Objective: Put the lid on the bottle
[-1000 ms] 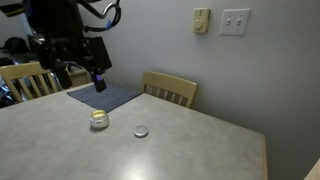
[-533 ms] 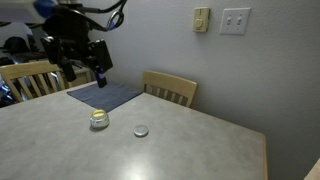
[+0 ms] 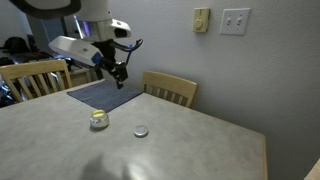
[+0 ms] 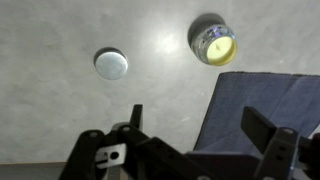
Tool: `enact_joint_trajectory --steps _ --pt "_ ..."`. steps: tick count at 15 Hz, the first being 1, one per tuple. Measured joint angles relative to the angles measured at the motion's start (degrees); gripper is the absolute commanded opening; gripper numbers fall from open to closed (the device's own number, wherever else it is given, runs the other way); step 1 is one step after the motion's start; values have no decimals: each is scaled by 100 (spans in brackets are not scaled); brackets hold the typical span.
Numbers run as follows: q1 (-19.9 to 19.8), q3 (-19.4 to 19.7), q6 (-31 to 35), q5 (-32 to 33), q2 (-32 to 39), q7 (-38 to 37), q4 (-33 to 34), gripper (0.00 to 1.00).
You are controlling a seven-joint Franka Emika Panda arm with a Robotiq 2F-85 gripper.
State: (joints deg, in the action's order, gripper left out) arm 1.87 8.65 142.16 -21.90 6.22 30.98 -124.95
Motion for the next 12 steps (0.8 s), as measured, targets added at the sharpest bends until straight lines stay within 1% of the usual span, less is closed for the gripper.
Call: enact_joint_trajectory --steps 2,5,9,12 --pt "-81 -167 276 -24 570 -711 432 100" --pt "-217 -299 316 112 1151 -1471 956 100" --pt "-313 -390 301 253 1267 -1680 1092 100" --pt "-518 -496 229 262 1268 -1719 1111 100"
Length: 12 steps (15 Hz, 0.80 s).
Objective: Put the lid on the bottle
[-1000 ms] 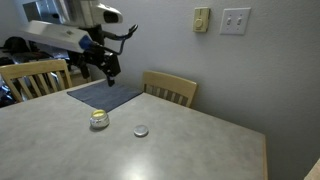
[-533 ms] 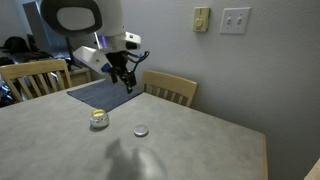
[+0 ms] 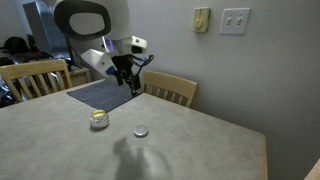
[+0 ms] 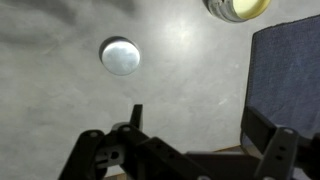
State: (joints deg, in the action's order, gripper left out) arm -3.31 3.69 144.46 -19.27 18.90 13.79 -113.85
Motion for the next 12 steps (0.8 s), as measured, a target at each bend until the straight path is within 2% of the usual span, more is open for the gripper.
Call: enact_joint_trajectory --steps 6,12 --pt "-440 -53 -480 -49 384 -50 286 100" --pt "-390 -53 -891 488 1578 -1108 1296 100"
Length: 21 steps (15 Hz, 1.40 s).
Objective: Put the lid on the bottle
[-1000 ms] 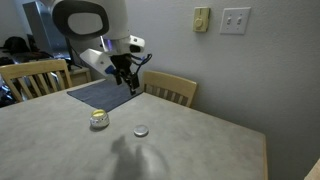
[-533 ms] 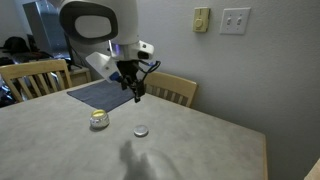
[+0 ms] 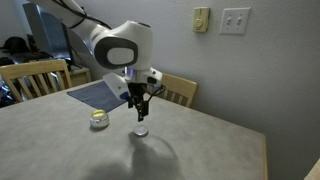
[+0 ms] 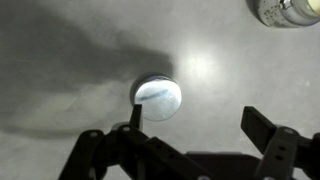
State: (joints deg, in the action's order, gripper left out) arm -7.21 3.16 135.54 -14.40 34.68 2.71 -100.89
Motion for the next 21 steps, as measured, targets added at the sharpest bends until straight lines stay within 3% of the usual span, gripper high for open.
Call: enact_joint_trajectory --steps 4,10,21 --pt "43 10 -3 90 468 -617 494 100" --pt "161 116 40 235 643 -1352 690 100" --pt "-141 65 -17 51 762 -1219 692 100"
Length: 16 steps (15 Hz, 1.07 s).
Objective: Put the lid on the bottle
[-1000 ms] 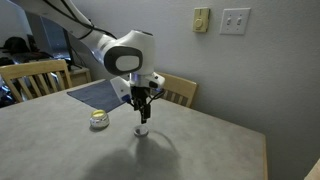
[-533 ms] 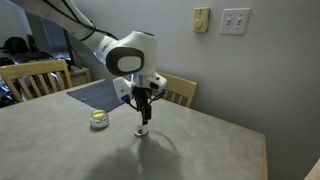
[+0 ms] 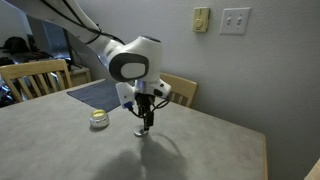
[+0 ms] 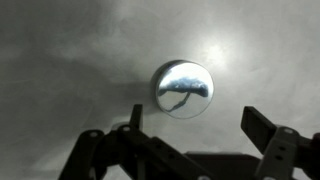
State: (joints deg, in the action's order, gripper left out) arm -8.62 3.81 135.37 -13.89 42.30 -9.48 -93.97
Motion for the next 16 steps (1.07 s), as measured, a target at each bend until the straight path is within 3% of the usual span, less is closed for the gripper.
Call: enact_joint_trajectory --steps 9,16 --pt "105 48 -5 35 160 -551 145 100" --pt "789 501 -11 386 734 -2064 661 100"
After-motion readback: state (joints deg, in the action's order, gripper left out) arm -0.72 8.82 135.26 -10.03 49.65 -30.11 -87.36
